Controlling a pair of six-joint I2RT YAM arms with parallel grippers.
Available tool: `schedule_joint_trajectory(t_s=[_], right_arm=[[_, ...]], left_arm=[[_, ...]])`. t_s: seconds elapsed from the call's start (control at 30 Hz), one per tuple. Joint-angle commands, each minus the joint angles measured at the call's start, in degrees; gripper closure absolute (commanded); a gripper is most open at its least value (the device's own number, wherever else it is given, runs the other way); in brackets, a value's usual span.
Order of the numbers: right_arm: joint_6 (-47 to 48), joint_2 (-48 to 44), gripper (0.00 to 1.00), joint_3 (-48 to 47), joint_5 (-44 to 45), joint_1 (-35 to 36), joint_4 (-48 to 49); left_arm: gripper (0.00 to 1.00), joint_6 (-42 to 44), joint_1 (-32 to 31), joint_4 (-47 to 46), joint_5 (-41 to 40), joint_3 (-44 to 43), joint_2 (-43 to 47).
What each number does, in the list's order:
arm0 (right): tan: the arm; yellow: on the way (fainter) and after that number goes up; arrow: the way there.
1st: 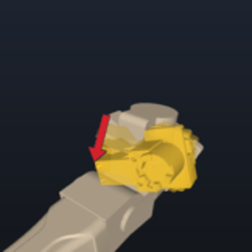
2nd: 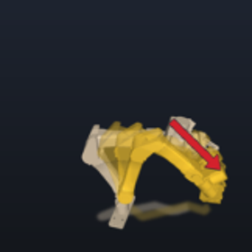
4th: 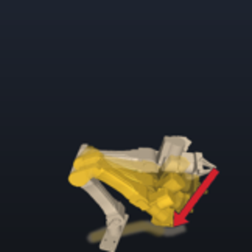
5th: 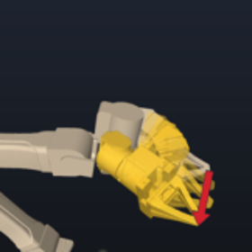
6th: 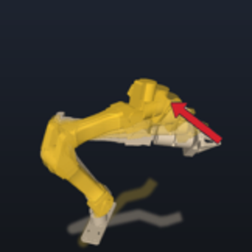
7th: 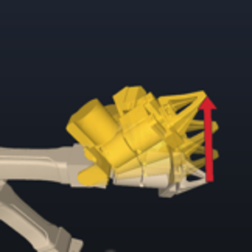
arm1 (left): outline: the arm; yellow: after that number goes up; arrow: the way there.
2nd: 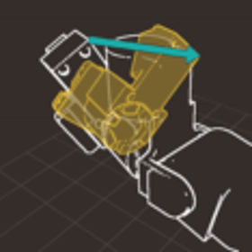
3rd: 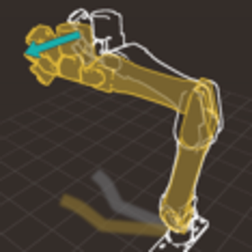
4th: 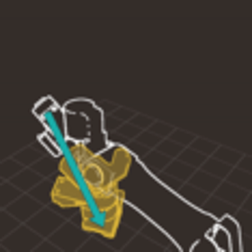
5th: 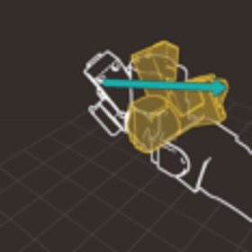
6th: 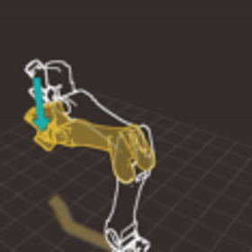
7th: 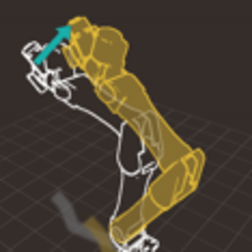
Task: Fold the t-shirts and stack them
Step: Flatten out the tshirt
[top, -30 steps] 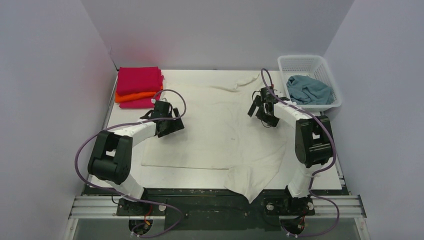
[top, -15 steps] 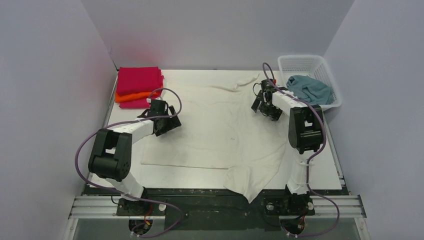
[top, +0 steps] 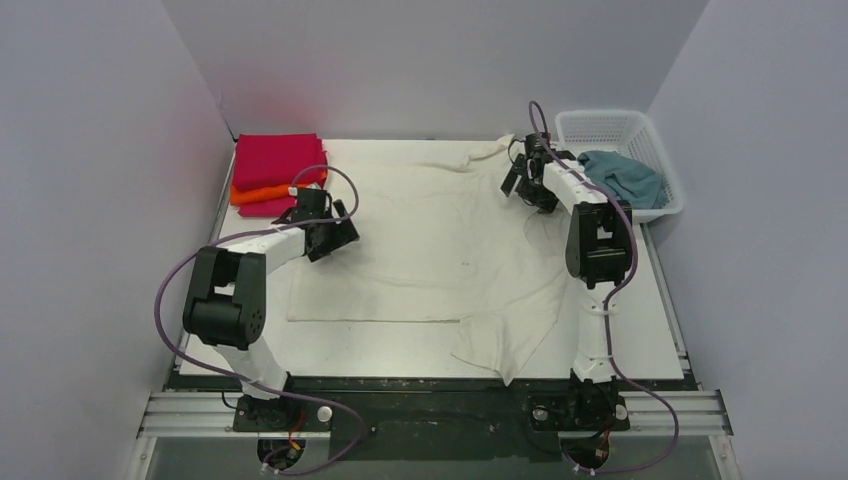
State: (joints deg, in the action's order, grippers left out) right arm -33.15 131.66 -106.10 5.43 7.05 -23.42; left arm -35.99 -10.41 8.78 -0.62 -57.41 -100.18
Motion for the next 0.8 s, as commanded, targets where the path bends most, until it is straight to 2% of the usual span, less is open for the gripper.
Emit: schedule_joint_trajectory(t_s=[0.0, 0.1, 0.17, 0.27, 0.4, 0.5, 0.63, 0.67, 0.77], right_arm=[[1.92, -5.1, 0.07, -2.69, -0.7, 0.56, -3.86], [2.95, -11.44, 0.06, 1.72, 1.44, 1.85, -5.67], [2.66, -18.79, 0.06, 6.42, 3.78, 3.09, -7.4], [2.39, -27.49, 0.05, 15.42, 9.2, 5.88, -8.3], [0.33, -40.64, 0.05, 29.89, 14.66, 13.04, -9.24], [-3.15, -49.61, 0.05, 41.11, 16.3, 17.83, -9.42], [-5.19, -57.28, 0.05, 51.27, 15.37, 25.56, -10.38], [-5.86, -58.35, 0.05, 54.05, 15.03, 27.87, -10.62], [-7.84, -63.83, 0.06, 59.21, 10.09, 30.76, -10.69]], left_arm=[[0.07, -2.01, 0.44, 6.41, -4.82, -3.54, 8.03], [0.07, -6.41, 0.46, 17.66, -15.05, -3.97, 16.54], [0.07, -11.59, 0.48, 25.5, -22.36, -2.9, 21.73], [0.07, -18.42, 1.58, 32.46, -26.85, 1.37, 28.32], [0.07, -20.84, 6.25, 35.68, -23.67, 11.39, 37.38], [0.09, -20.4, 8.98, 32.35, -19.08, 19.22, 43.16], [0.14, -20.2, 10.05, 26.68, -15.53, 23.99, 44.44], [0.18, -20.29, 10.06, 25.34, -14.91, 24.49, 44.01], [0.25, -20.74, 10.09, 22.65, -13.75, 25.5, 40.98]])
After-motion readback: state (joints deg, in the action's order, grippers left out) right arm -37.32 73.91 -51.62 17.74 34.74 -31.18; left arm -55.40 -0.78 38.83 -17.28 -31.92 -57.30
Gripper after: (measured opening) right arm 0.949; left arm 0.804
